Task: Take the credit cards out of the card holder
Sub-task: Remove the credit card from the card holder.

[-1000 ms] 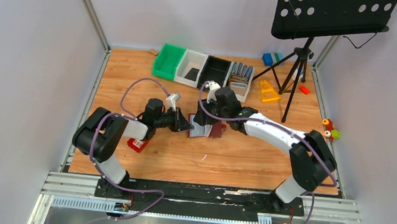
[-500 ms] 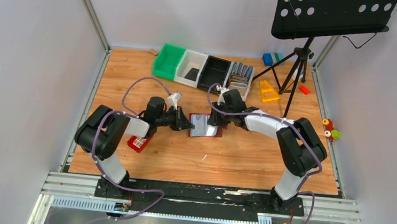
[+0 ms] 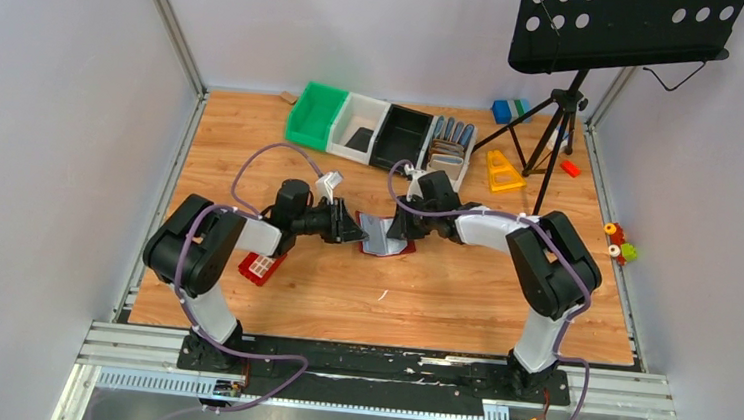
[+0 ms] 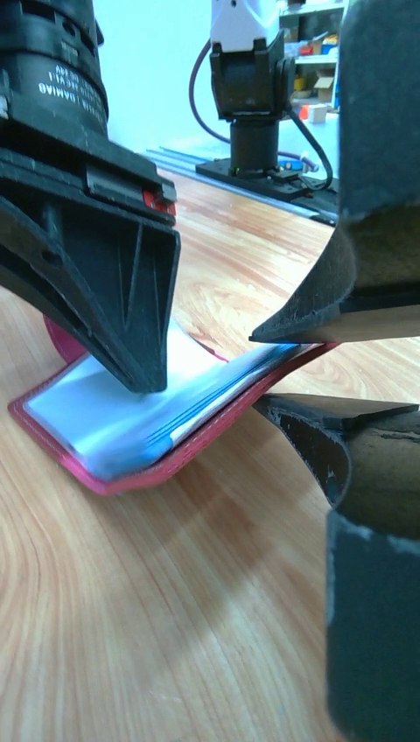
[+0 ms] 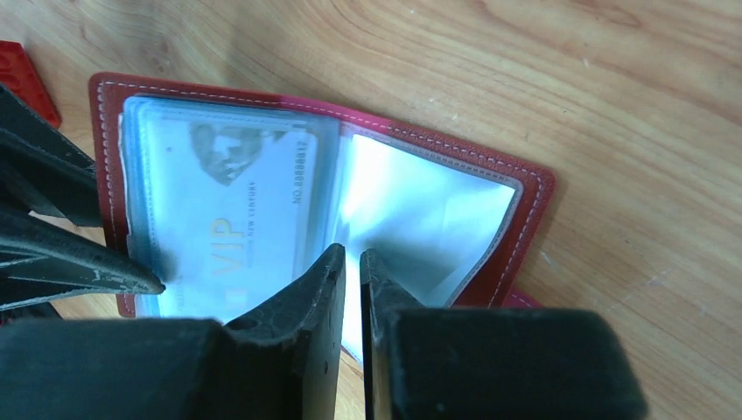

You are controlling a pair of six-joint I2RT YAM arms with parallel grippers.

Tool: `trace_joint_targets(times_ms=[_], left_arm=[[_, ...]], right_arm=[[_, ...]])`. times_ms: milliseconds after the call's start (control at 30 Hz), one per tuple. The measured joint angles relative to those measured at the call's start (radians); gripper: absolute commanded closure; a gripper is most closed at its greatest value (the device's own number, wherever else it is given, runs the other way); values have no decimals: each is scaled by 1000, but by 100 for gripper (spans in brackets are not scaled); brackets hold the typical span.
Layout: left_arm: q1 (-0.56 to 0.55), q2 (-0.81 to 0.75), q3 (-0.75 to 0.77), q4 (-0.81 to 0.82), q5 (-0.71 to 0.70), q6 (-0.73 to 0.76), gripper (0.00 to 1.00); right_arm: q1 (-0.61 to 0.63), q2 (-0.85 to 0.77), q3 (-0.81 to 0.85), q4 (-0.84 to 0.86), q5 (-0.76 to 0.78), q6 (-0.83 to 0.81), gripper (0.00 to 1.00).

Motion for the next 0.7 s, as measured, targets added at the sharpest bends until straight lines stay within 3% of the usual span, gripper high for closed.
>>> trace_joint_targets(times_ms=[300, 433, 700], left_arm=[[0, 47, -2, 124, 50, -68, 65], [0, 65, -2, 153, 63, -92, 74], [0, 91, -10, 274, 93, -163, 78]], right_arm=[[0, 15, -9, 42, -56, 9, 90], [0, 17, -16, 50, -77, 14, 91], [-4, 23, -23, 61, -117, 27, 91]])
